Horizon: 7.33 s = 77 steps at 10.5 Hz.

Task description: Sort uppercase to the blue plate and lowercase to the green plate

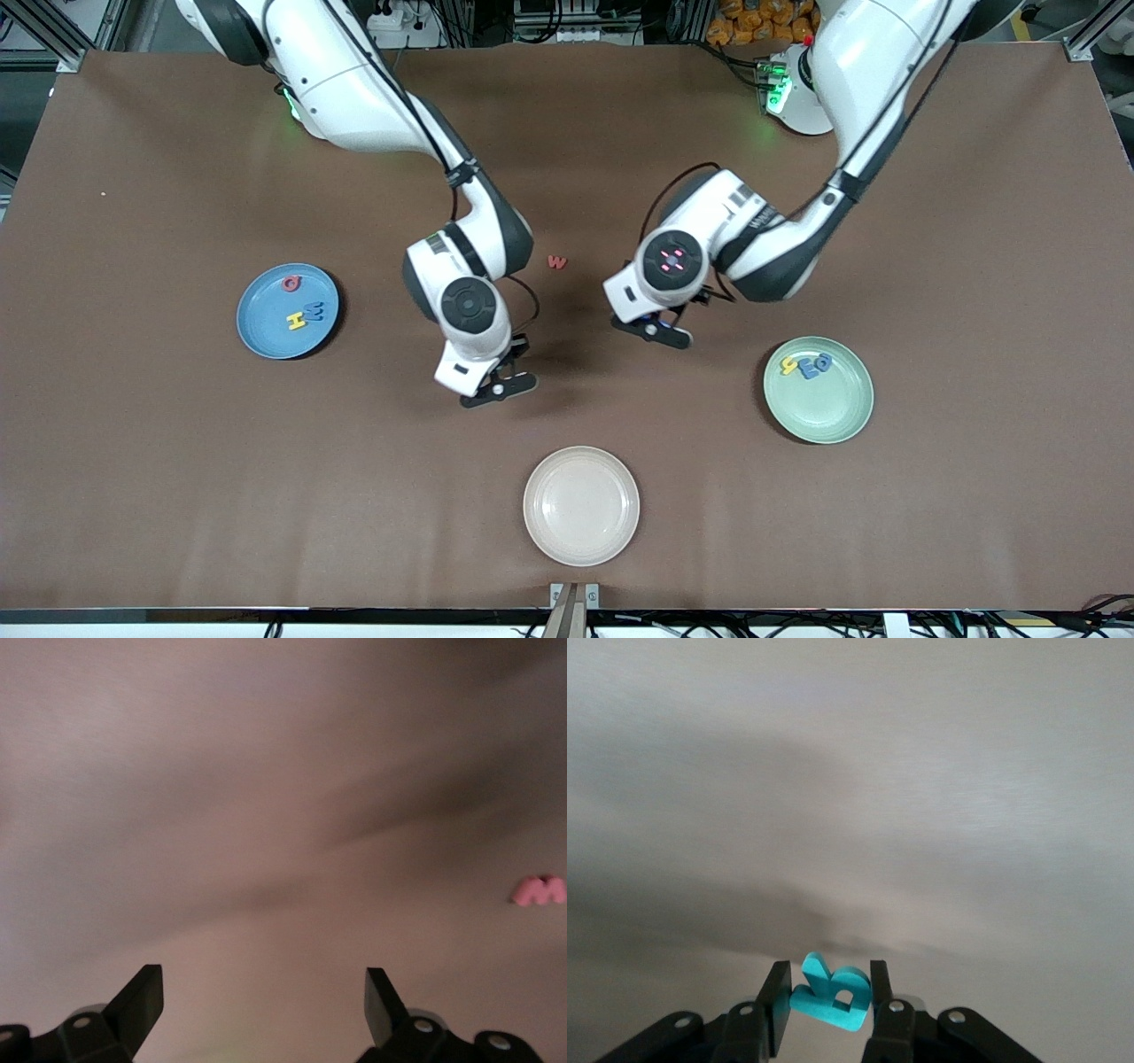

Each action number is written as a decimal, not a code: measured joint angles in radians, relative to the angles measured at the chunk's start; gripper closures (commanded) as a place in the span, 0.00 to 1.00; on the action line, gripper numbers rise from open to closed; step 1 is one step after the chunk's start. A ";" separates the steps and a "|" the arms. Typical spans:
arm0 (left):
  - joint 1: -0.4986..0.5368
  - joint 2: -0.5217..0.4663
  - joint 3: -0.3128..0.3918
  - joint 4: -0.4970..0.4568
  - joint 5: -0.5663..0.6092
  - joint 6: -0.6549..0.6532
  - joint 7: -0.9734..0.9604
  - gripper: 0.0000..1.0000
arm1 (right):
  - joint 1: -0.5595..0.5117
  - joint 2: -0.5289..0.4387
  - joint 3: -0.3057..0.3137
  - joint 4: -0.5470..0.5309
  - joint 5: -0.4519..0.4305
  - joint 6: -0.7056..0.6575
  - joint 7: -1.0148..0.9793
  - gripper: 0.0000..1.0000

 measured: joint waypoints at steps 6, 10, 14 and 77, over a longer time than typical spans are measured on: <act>-0.182 0.052 -0.002 -0.012 0.014 0.167 -0.219 0.00 | -0.179 -0.206 -0.063 -0.252 -0.059 -0.010 -0.427 0.78; -0.276 0.060 -0.002 -0.013 0.110 0.208 0.065 0.00 | -0.328 -0.360 -0.064 -0.498 -0.147 -0.030 -0.599 0.78; -0.293 0.075 0.000 -0.014 0.220 0.213 0.569 0.00 | -0.407 -0.370 -0.061 -0.696 -0.147 -0.020 -0.634 0.74; 0.286 -0.335 0.346 0.061 -0.148 -0.053 1.032 0.00 | -0.695 -0.793 0.084 -0.225 -0.070 -0.426 -0.422 0.00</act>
